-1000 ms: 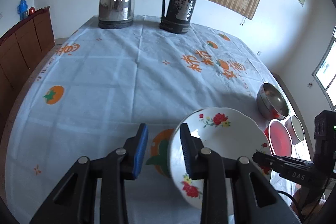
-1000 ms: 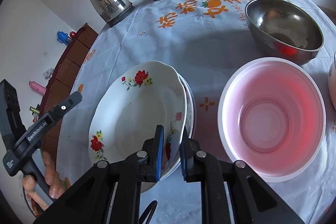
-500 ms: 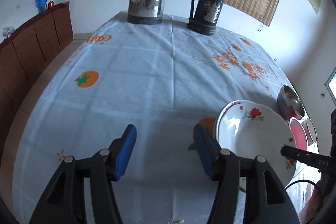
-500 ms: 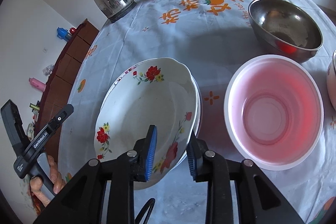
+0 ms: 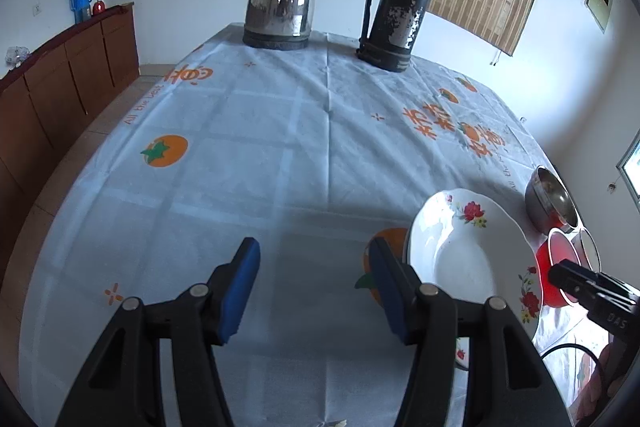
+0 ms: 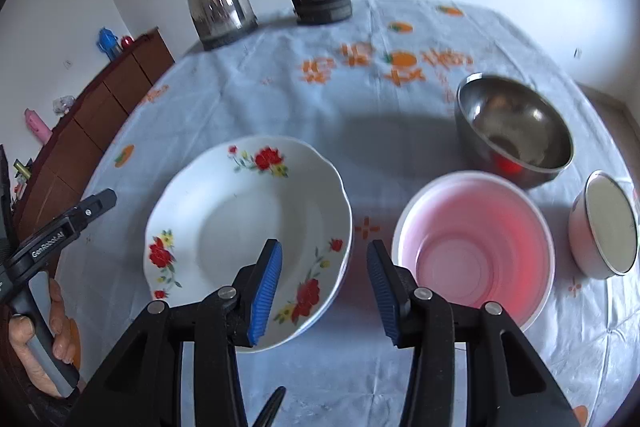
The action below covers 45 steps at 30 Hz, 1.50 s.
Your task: Organize plates and bowls
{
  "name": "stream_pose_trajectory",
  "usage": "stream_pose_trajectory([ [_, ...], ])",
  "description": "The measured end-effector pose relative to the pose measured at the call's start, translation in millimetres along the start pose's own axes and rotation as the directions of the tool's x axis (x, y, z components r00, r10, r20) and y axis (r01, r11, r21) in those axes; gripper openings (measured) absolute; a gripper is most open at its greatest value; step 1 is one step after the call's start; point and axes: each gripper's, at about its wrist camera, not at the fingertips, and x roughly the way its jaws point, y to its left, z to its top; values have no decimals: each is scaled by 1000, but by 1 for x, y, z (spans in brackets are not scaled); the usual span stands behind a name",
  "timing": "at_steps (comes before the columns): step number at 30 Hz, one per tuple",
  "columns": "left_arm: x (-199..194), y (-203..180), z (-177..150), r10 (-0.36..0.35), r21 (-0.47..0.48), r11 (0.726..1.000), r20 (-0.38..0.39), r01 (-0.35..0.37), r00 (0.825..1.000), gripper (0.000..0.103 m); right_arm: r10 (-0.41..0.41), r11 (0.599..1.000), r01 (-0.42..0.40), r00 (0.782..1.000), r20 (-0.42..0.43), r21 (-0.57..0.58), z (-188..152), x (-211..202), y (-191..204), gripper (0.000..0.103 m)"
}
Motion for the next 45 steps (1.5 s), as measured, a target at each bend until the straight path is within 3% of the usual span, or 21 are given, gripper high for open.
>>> stream_pose_trajectory([
  [7, -20, -2, 0, -17, -24, 1000, 35, 18, 999, 58, 31, 999, -27, 990, 141, -33, -16, -43, 13, 47],
  [12, -39, -10, -5, -13, -21, 1000, 76, 14, 997, 72, 22, 1000, -18, 977, 212, -24, -34, -65, 10, 47],
  [20, -59, -29, -20, 4, 6, 1000, 105, -4, 994, 76, -25, 999, 14, 956, 293, 41, -65, -95, -18, 47],
  [35, -59, -90, -64, -50, 99, 994, 82, 41, 995, 76, -133, 983, 87, 945, 298, 163, -111, -121, -85, 47],
  [45, -46, -134, -84, -131, 144, 981, 7, 129, 991, 76, -175, 966, 108, 940, 292, 233, -134, -132, -123, 47],
])
